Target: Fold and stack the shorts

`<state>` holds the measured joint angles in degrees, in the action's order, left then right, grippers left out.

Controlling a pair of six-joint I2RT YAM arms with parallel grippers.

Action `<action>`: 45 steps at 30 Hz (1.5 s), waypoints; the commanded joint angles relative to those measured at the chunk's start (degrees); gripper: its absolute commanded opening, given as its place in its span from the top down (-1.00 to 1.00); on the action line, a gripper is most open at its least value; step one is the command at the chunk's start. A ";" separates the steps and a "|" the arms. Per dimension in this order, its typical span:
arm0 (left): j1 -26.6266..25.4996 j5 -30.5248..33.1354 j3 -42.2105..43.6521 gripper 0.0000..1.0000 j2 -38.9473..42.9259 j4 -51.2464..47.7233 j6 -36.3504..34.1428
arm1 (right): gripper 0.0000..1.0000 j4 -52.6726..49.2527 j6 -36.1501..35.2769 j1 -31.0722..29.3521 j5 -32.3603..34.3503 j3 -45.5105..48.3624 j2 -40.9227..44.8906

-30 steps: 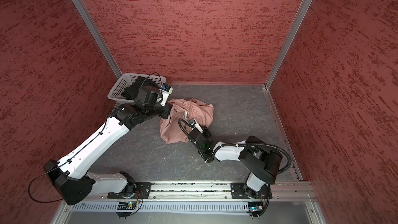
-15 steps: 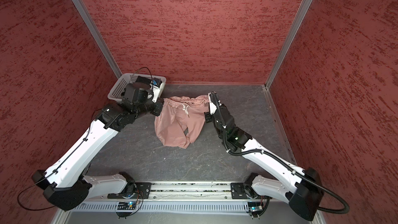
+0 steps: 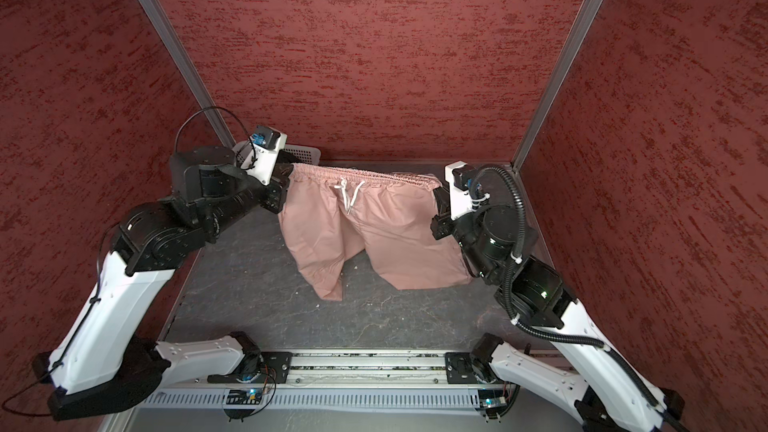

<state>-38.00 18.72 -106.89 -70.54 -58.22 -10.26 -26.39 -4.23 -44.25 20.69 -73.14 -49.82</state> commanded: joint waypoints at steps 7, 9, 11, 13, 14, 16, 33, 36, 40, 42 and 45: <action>-2.26 9.90 -7.76 0.70 -0.12 -8.87 -3.33 | 1.00 -4.92 -2.89 0.57 1.31 -7.79 3.65; -2.04 7.21 -8.72 0.51 1.11 -9.61 -4.37 | 1.00 -5.06 -3.03 0.57 2.00 -8.84 4.71; -1.29 6.45 -6.67 0.51 1.90 -8.21 -5.25 | 1.00 -4.90 -3.58 0.57 2.83 -8.53 4.53; -0.38 1.58 -3.33 0.52 1.02 -8.04 -6.30 | 1.00 -4.57 -4.18 0.57 3.10 -7.27 2.81; -0.24 -0.77 -1.57 0.58 0.43 -7.54 -6.60 | 1.00 -4.34 -4.29 0.61 2.84 -6.85 1.66; -0.15 -6.50 2.66 0.81 -1.26 -4.72 -6.36 | 1.00 -3.31 -4.19 0.57 1.11 -6.81 -1.23; 10.75 -55.43 39.99 -0.88 -7.88 37.82 1.29 | 1.00 -3.11 -3.23 6.96 -14.42 -10.81 -9.95; 10.84 -59.15 45.02 -0.94 -8.69 44.08 2.14 | 1.00 -1.88 -1.19 9.79 -18.92 -7.94 -9.85; 11.34 -62.89 48.56 -1.00 -11.19 48.55 3.23 | 1.00 0.52 1.33 13.53 -26.33 -4.47 -9.64; 12.00 -64.26 50.24 -1.00 -11.29 50.59 4.24 | 1.00 1.60 2.51 14.93 -28.41 -3.40 -9.43; 13.61 -66.00 52.92 -0.99 -8.98 51.80 5.00 | 1.00 3.06 3.54 16.76 -30.02 -2.04 -9.32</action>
<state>-25.80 -42.98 -55.20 -81.58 -11.46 -6.74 -28.29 -2.39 -28.88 -4.27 -75.33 -59.79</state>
